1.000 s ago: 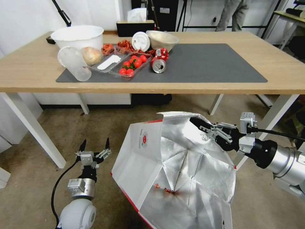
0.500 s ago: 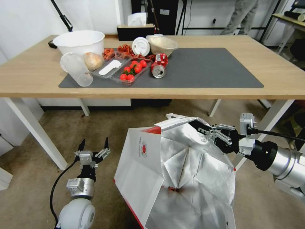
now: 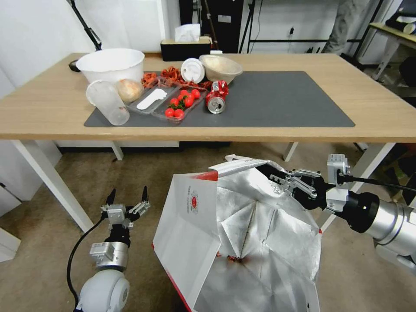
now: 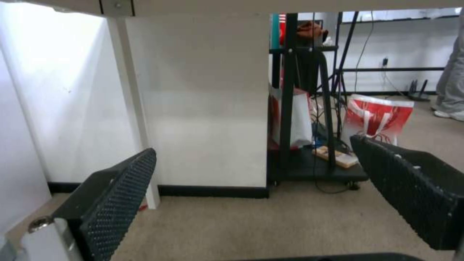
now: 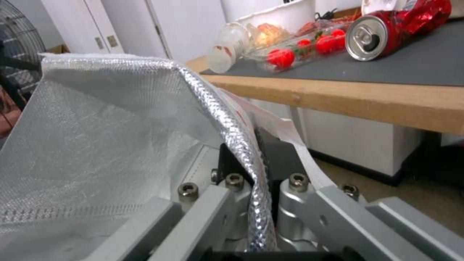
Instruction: Pick up the food delivery bag from the floor and place it on the table.
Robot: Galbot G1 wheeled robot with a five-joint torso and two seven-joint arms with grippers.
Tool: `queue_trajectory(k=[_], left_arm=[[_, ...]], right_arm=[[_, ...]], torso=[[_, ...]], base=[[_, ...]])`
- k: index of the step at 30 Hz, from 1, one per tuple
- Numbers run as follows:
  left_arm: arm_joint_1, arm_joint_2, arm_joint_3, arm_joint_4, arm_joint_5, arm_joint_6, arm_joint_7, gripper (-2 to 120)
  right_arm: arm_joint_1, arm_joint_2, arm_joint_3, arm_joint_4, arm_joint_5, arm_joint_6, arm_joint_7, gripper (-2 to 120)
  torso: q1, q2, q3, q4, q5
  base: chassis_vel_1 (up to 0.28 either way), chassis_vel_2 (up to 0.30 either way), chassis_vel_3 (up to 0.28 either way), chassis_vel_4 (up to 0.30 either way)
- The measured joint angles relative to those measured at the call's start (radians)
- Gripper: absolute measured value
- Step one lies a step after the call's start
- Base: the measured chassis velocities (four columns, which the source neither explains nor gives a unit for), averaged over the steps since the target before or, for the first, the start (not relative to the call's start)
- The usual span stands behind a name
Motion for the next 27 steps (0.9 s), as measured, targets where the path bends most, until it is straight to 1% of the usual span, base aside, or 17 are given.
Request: queue_trajectory(k=[3,10,27], left_arm=[[-0.001,0.000,0.000,0.000,0.000,0.000,0.000,100],[-0.003,0.002,0.000,0.003,-0.001,0.000,0.000,100],[0.002,0.000,-0.001,0.003,-0.001,0.003,0.005,100]], right_arm=[[-0.002,0.002,-0.001,0.002,0.003,0.000,0.001,0],[-0.004,0.006,-0.004,0.004,0.027,0.003,-0.004,0],[-0.001,0.007,-0.013,-0.002,0.012,0.006,-0.022,0]], torso=[[0.004,0.009,0.005,0.0000,0.0001],[0.015,0.043,0.028,0.0001,0.0000],[0.040,0.108,0.068,0.0002,0.0000]], base=[[0.000,0.000,0.000,0.000],[0.000,0.000,0.000,0.000],[0.000,0.000,0.000,0.000]])
